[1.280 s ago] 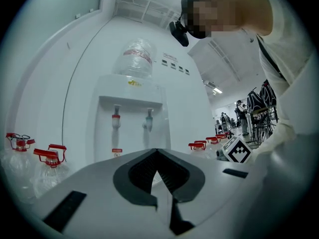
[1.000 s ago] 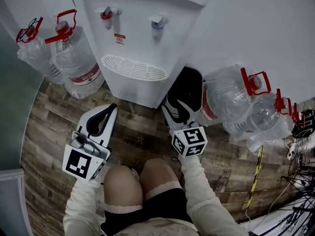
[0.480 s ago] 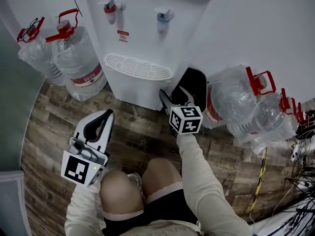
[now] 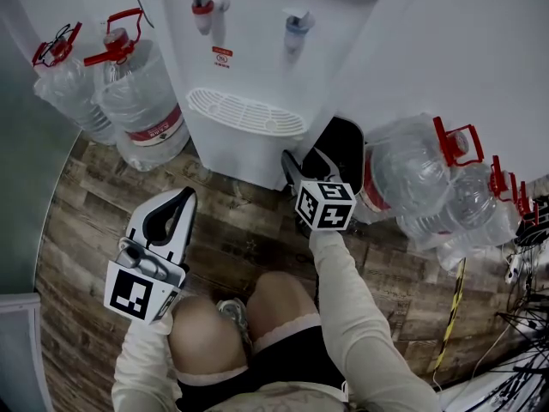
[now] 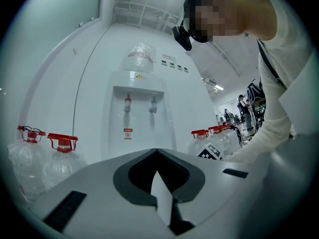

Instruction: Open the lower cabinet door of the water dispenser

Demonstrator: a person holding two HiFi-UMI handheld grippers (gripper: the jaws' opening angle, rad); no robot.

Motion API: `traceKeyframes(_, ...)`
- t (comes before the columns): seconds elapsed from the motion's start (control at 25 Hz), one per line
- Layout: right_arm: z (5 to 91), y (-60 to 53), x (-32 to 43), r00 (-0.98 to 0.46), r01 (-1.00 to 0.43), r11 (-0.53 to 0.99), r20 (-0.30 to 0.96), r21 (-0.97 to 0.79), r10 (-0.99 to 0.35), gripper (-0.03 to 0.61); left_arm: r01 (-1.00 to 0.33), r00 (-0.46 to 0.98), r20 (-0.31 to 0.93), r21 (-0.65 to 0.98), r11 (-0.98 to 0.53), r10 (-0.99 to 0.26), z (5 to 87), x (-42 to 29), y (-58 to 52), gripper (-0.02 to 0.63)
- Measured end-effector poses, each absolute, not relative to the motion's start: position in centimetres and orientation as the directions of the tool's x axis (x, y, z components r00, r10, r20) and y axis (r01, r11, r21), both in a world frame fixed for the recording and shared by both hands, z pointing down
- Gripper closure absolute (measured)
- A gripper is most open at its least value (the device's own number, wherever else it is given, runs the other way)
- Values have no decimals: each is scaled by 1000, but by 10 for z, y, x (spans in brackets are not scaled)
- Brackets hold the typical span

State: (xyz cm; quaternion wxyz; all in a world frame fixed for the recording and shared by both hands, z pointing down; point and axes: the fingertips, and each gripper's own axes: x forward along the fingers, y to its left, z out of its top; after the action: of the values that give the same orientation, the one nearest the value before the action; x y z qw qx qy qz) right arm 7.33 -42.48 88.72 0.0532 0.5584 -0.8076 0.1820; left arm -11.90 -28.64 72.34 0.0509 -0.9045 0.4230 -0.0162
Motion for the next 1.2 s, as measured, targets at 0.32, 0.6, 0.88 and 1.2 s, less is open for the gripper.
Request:
traceKeyframes(0.32,887,-423,72,-359,-929,302,315,-215,-879,319,-756,651,-20,-112,-645,-759,721,-113,-284,611)
traceKeyframes(0.6,887,-398,66,-394,-914,336,299,-229,-869,339,-751,656,-20,-119,-649,-755,720,-104,-283,611)
traceKeyframes(0.88,887,-369,59,-439,-896,386,299,-220,-847,368,-749,657,-20,-132,-650,-753,716,-96,-277,611)
traceKeyframes(1.2,887,-337,45,-489,-871,441,295,-217,-820,426,-759,643,-12,-146,-635,-766,711,-98,-268,611)
